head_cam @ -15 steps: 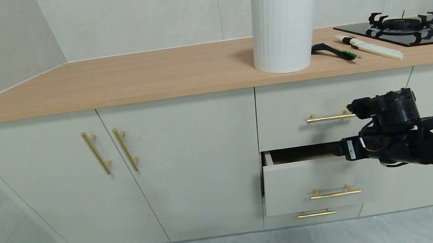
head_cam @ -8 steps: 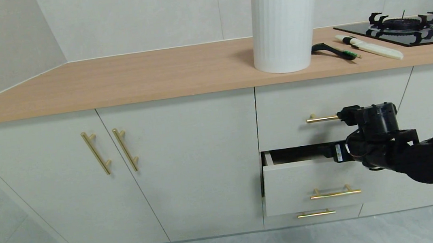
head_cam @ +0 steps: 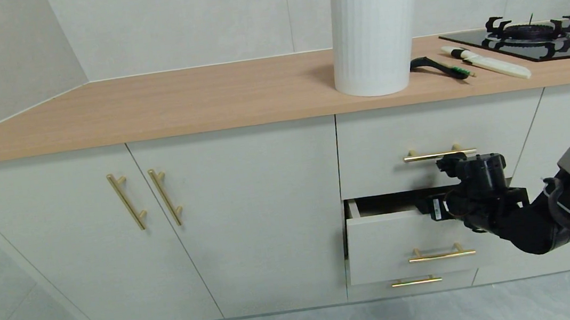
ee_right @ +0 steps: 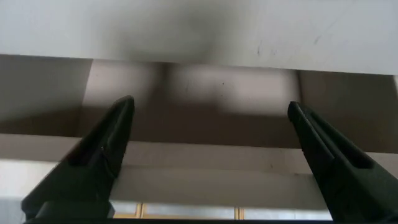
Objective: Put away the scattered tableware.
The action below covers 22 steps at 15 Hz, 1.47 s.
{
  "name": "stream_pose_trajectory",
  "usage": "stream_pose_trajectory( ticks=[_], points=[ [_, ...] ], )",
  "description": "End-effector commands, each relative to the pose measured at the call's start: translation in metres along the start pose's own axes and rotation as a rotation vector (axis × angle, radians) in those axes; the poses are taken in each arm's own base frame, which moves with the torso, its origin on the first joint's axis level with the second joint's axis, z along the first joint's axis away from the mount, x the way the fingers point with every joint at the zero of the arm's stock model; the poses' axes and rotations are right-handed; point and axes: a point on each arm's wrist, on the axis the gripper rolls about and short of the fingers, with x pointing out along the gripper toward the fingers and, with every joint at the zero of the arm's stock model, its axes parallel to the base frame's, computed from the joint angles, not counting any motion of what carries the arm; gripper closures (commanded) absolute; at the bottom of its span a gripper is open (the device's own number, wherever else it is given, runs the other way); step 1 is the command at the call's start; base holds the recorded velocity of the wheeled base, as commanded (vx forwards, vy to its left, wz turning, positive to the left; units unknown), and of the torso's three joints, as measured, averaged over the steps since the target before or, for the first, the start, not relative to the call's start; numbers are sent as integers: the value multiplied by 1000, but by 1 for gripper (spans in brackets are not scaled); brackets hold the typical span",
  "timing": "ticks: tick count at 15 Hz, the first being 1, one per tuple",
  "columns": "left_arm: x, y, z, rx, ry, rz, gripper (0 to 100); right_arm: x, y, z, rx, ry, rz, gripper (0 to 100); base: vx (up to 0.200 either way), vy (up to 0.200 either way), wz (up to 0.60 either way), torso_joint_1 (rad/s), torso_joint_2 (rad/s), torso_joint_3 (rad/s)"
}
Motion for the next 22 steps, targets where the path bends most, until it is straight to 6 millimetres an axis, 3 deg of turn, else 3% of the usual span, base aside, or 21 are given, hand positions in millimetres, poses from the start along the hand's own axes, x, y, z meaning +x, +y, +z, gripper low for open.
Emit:
stream_pose_trajectory(
  ticks=[1,8,22],
  points=[
    [0,0,0,0,-1,0,0,2,-1,-4,-4,18,-5,0,0,0,0,0,0,0],
    [0,0,0,0,1,0,0,-5,-2,1,-6,19,-3,0,0,0,0,0,0,0],
    [0,0,0,0,1,0,0,-62,-8,18,-64,303,47,0,0,0,0,0,0,0]
  ],
)
